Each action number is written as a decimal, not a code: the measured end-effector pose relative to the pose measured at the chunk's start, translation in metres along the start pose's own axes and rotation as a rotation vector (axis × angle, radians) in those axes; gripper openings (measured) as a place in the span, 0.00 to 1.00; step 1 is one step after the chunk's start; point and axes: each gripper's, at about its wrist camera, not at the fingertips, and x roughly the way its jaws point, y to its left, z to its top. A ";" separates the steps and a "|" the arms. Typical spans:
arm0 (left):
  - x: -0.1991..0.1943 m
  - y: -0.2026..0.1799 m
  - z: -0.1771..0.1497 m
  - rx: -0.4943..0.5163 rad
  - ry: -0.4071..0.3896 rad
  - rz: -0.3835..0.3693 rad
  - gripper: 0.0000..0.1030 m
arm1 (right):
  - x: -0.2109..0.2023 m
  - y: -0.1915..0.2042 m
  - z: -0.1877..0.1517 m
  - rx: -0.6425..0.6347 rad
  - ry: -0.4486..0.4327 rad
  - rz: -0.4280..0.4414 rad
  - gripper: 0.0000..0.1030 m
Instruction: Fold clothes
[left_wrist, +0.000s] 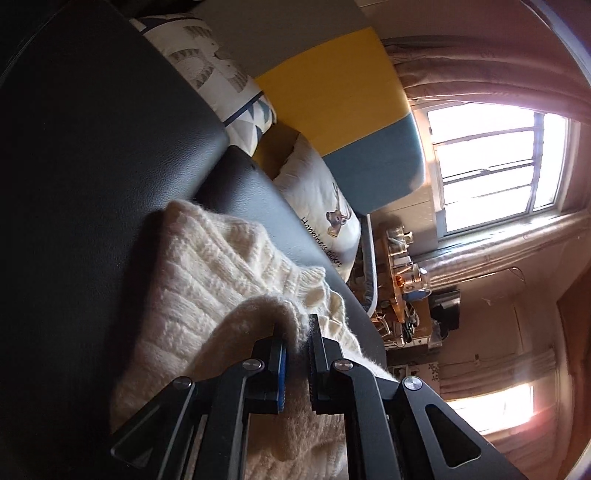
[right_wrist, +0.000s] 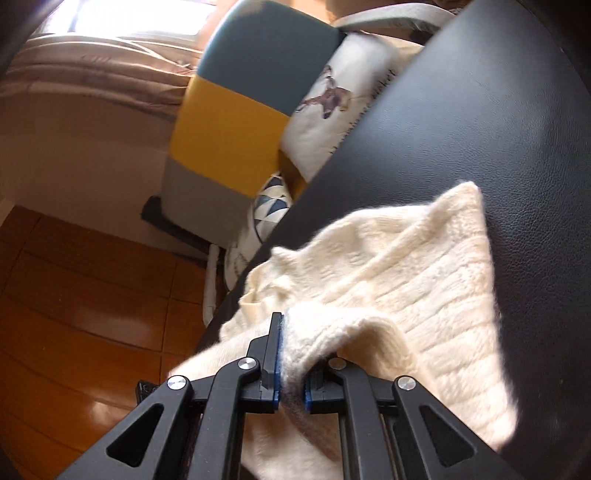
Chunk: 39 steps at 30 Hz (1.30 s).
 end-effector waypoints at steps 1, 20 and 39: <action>0.005 0.005 0.004 -0.012 0.003 0.011 0.08 | 0.001 -0.003 0.001 0.008 0.001 0.000 0.06; 0.027 0.003 0.028 -0.078 -0.003 -0.022 0.09 | 0.024 -0.047 0.035 0.202 -0.013 0.056 0.22; -0.027 0.037 -0.076 -0.033 0.127 0.122 0.12 | -0.048 -0.019 -0.057 -0.106 0.115 -0.108 0.31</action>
